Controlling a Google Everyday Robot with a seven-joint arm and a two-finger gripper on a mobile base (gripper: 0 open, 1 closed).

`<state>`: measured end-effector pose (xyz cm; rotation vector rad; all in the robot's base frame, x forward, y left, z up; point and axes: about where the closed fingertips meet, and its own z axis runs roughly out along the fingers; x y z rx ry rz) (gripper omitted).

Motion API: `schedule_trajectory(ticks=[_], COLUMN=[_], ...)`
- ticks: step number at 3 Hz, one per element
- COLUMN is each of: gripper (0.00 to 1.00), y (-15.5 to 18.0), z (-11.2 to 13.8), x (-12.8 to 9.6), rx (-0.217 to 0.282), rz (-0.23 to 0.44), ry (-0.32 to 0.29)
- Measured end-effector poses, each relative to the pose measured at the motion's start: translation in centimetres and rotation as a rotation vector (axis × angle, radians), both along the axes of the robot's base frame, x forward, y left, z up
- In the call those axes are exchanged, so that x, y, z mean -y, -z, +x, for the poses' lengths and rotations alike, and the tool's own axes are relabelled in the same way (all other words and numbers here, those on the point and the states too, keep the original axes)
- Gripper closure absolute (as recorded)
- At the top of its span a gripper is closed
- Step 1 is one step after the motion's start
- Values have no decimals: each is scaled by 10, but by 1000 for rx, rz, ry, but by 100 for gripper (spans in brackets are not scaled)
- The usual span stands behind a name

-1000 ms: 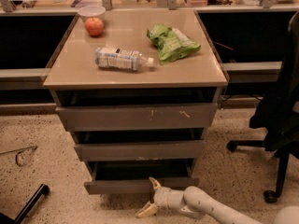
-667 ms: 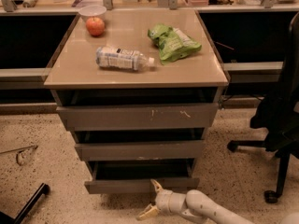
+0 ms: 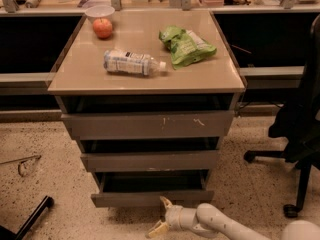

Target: Close bottom drawer

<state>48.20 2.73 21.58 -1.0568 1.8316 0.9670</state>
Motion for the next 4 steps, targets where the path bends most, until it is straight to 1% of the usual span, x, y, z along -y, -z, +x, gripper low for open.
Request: schedule_trajectory(ticks=[1,2,3,4], gripper=[0,0,0,0], y=[21,24,24,25], z=[12,20,77,88], x=[-16,-48,-62,-58], rx=[-40,-40,40,55], rz=[10,55,65,60], ry=[-52,-117,-108,-99])
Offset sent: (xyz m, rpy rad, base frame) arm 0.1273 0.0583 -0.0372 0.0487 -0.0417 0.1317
